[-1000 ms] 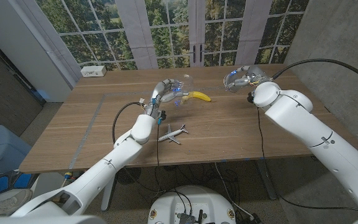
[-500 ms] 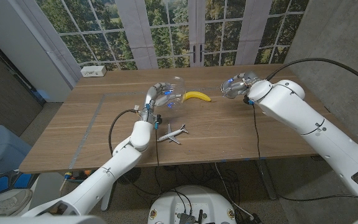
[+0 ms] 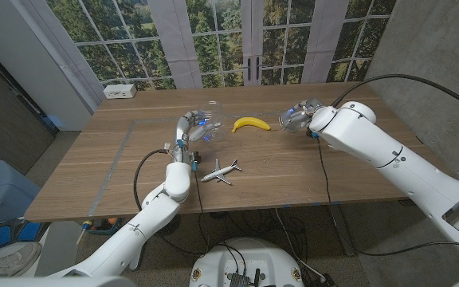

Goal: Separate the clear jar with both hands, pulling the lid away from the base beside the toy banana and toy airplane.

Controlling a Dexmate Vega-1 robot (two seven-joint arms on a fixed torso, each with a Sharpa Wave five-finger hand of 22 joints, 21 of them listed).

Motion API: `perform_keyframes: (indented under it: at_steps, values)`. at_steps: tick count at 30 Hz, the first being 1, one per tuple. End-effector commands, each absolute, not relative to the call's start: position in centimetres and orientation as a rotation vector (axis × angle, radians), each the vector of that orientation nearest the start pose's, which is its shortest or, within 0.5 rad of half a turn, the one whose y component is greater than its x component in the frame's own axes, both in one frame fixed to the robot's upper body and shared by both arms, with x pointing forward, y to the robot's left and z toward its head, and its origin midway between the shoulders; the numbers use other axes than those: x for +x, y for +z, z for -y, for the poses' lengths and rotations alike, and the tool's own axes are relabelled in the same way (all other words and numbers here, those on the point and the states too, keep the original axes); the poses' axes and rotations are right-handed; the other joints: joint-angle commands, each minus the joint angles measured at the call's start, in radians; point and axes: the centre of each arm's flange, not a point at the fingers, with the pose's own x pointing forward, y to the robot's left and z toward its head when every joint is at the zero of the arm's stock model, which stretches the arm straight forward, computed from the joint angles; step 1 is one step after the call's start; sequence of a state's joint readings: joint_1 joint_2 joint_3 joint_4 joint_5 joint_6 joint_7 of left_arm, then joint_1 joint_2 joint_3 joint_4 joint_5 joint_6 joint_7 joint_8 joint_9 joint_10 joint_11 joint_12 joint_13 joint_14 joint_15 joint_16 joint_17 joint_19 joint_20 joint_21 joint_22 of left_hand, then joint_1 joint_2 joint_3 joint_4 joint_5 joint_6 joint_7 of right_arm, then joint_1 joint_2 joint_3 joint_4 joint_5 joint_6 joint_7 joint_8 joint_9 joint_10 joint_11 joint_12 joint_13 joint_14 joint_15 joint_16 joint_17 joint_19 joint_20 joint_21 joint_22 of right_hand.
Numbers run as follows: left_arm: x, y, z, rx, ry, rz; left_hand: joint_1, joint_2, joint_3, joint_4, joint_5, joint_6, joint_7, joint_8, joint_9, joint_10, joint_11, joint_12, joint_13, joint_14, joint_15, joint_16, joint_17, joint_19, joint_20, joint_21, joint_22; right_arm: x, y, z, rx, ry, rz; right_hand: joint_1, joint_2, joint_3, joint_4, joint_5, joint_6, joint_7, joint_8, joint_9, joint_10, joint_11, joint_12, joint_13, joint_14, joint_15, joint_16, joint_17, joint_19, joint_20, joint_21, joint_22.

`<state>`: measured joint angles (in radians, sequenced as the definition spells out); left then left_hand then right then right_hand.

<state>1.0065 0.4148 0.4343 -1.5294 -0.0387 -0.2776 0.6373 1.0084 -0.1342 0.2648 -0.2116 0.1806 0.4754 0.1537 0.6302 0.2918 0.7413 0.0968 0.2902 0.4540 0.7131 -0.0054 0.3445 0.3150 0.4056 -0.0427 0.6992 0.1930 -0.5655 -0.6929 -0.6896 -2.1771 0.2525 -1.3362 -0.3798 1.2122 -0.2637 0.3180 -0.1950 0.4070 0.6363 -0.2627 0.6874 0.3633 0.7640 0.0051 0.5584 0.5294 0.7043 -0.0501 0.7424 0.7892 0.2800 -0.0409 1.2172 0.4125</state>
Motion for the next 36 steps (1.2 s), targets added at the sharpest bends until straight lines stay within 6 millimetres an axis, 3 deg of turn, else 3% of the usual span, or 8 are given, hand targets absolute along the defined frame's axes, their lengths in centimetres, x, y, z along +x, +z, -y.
perform_keyframes:
  at_steps: [1, 29, 35, 36]
  values:
    - [58.8, -7.5, -23.6, 0.18, 0.322, 0.747, 0.241, 0.242, 0.04, 0.043, -0.006, 0.41, -0.287, 0.004, -0.001, 0.398, -0.308, -0.002, 0.0, 0.068, -0.237, 0.001, 0.002, 0.009, -0.05, 0.007, 0.002, 55.5, 4.2, 17.9, -0.965, -0.235, 0.035, 0.287, 0.314, 0.121, 0.023, 0.009, 0.472, 0.229, 0.125, 0.034, 0.194, -0.2, 0.04, 0.047, 0.027, -0.159, 0.0, 0.008, 0.007, -0.085, 0.01, -0.001]
    - [59.5, -10.0, -24.8, 0.227, 0.356, 0.678, 0.244, 0.243, 0.03, 0.042, -0.001, 0.416, -0.275, -0.001, -0.008, 0.401, -0.31, -0.011, -0.019, 0.071, -0.237, -0.009, -0.005, 0.006, -0.051, 0.016, 0.001, 57.6, 2.2, 15.9, -1.144, -0.214, -0.13, 0.26, 0.335, 0.149, 0.033, 0.026, 0.388, 0.228, 0.07, 0.009, 0.109, -0.168, -0.004, 0.074, 0.036, -0.16, -0.012, 0.034, 0.007, -0.077, 0.044, -0.037]
    - [59.6, -10.3, -24.6, 0.24, 0.354, 0.673, 0.246, 0.242, 0.029, 0.041, 0.004, 0.416, -0.27, -0.006, -0.012, 0.4, -0.309, -0.014, -0.024, 0.07, -0.237, -0.013, -0.008, 0.004, -0.05, 0.018, 0.0, 58.0, 1.9, 15.6, -1.205, -0.214, -0.17, 0.249, 0.337, 0.159, 0.033, 0.033, 0.369, 0.224, 0.053, -0.003, 0.094, -0.158, -0.018, 0.074, 0.041, -0.161, -0.019, 0.039, 0.001, -0.07, 0.051, -0.049]
    - [59.6, -10.3, -24.6, 0.242, 0.358, 0.669, 0.246, 0.243, 0.028, 0.041, 0.005, 0.415, -0.269, -0.007, -0.013, 0.4, -0.309, -0.014, -0.025, 0.07, -0.237, -0.014, -0.008, 0.002, -0.048, 0.018, 0.0, 58.0, 1.8, 15.5, -1.214, -0.214, -0.177, 0.238, 0.335, 0.162, 0.034, 0.038, 0.335, 0.223, 0.032, -0.011, 0.083, -0.156, -0.027, 0.075, 0.042, -0.165, -0.022, 0.043, -0.003, -0.064, 0.055, -0.056]
